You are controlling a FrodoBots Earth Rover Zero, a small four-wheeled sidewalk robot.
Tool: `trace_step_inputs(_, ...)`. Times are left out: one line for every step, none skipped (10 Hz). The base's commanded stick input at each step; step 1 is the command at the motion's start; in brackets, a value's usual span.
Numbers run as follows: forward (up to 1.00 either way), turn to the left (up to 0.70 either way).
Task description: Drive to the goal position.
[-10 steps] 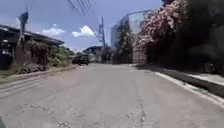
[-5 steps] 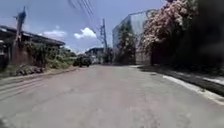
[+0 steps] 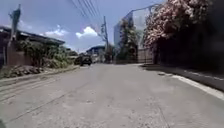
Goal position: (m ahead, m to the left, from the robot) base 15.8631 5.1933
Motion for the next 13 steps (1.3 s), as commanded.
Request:
trace_step_inputs(1.0,-0.4)
trace_step_inputs(1.0,-0.4)
trace_step_inputs(1.0,-0.4)
trace_step_inputs(1.0,-0.4)
trace_step_inputs(1.0,-0.3)
trace_step_inputs(1.0,0.0)
trace_step_inputs(1.0,0.0)
trace_step_inputs(1.0,0.0)
trace_step_inputs(1.0,0.0)
trace_step_inputs(1.0,0.0)
trace_step_inputs(1.0,0.0)
trace_step_inputs(1.0,0.0)
trace_step_inputs(1.0,0.0)
